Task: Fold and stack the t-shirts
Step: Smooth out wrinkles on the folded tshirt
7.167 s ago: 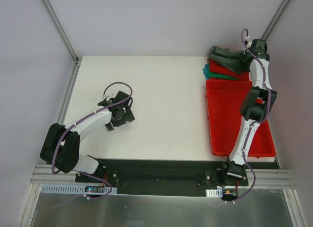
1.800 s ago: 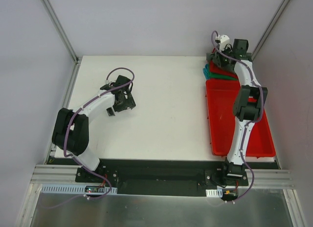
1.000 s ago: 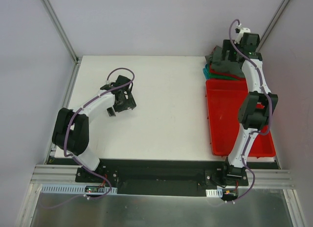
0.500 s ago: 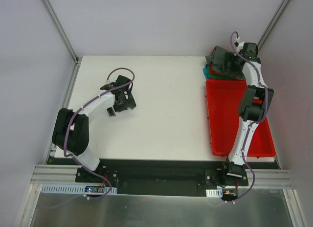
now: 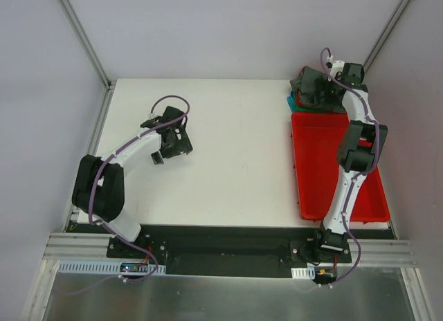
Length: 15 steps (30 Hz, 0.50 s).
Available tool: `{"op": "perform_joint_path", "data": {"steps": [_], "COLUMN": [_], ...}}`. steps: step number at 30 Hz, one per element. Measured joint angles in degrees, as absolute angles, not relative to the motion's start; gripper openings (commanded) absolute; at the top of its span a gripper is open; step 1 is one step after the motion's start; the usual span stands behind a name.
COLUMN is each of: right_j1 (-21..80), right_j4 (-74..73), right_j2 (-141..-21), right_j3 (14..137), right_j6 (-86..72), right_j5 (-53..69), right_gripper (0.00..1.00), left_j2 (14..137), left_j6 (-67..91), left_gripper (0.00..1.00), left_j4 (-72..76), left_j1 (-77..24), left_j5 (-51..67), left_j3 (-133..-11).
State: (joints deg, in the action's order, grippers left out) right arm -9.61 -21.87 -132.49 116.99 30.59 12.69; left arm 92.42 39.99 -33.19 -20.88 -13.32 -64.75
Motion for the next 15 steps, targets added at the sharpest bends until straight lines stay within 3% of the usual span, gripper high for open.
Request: {"op": "perform_joint_path", "data": {"steps": [7, 10, 15], "right_j1": [-9.52, -9.52, -8.97], "right_j4": [-24.77, -24.49, -24.38], "right_j2": [-124.73, -111.66, -77.69], "right_j3": [116.71, 108.77, 84.23], "right_j6": [28.23, 24.08, 14.83], "right_j5": [9.43, 5.34, 0.95], "right_gripper": [0.96, 0.96, 0.96], "left_j2": [84.09, 77.08, 59.4], "left_j6": [39.57, 39.51, 39.57], "left_gripper": [0.99, 0.99, 0.99], "left_j4": [-33.19, -32.93, -32.82], "left_j1": [-20.88, -20.88, -20.88], "left_j5": [-12.32, -12.05, -11.22], "left_j3": [-63.22, -61.41, -54.11]}}
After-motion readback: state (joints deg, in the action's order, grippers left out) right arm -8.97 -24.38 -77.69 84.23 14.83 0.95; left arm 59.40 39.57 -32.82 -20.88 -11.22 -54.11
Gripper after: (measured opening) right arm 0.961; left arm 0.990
